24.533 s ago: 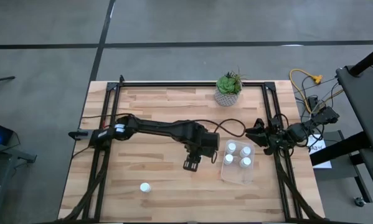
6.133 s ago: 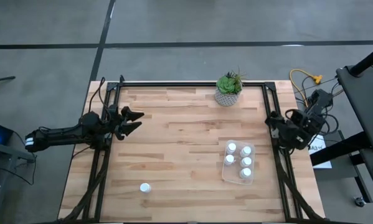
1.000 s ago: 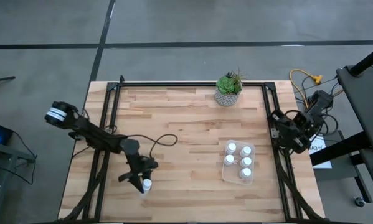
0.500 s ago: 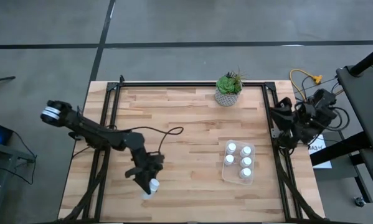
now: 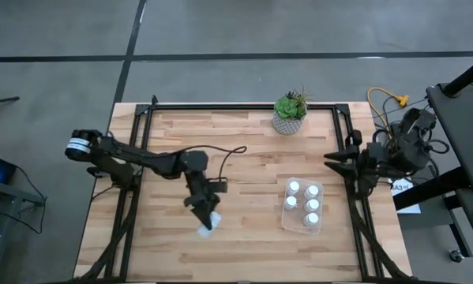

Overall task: Pick and place pill bottles into a basket
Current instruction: Put the white medicine bottle into the transparent bin

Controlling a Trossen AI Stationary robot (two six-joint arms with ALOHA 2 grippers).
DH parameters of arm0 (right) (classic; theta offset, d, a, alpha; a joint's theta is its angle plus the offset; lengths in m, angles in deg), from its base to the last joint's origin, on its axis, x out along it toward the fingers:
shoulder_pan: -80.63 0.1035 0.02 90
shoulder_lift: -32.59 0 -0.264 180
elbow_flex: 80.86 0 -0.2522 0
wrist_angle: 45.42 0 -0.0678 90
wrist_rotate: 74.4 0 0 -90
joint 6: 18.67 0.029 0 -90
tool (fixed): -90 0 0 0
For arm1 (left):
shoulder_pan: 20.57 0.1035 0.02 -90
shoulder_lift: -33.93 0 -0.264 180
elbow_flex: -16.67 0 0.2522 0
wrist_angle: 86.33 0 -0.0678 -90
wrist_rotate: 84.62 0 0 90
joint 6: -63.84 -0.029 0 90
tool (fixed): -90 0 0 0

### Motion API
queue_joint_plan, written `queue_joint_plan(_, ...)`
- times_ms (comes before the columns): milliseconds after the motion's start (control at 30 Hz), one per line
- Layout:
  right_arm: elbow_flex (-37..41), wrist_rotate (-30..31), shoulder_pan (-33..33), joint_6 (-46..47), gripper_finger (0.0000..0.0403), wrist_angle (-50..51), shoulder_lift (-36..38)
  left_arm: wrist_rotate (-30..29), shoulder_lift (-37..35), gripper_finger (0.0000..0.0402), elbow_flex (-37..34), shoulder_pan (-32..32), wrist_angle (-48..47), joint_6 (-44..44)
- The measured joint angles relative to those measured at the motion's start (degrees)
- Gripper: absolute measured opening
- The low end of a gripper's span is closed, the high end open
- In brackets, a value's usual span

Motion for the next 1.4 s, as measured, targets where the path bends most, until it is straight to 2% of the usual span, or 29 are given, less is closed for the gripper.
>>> queue_joint_plan(167, -3.16, 0.02, 0.07, 2.14, 0.0146, 1.66, -4.49, 5.87, 6.02, 0.0159, 7.36, 2.44, 0.1, 0.47)
queue_joint_plan(267, -4.48, 0.25, 0.0, 3.67, 0.0188, 2.81, -6.85, 6.24, 9.63, 0.0159, 12.21, 3.96, 0.34, 0.35)
queue_joint_plan(400, -5.26, 0.17, -1.61, 10.33, 0.0245, 5.29, -9.3, 6.38, 13.85, 0.0159, 18.6, 5.94, 0.69, -0.83)
queue_joint_plan(500, -5.28, -1.59, -2.48, 11.42, 0.0284, 5.43, -11.29, 6.45, 17.0, 0.0159, 23.41, 7.23, 0.71, -1.35)
queue_joint_plan(667, -5.97, -4.67, -4.23, 11.53, 0.0327, 5.4, -14.38, 6.73, 21.82, 0.0159, 30.63, 8.38, 0.56, -1.23)
queue_joint_plan(967, -6.04, -21.6, -9.61, 12.42, 0.0327, 5.47, -17.86, 7.02, 26.92, 0.0159, 38.95, 8.03, -1.14, -1.05)
queue_joint_plan(1400, -10.2, -40.78, -19.39, 5.41, 0.0327, 4.91, -26.01, 6.47, 27.84, 0.0157, 39.08, 5.18, -1.43, 0.89)
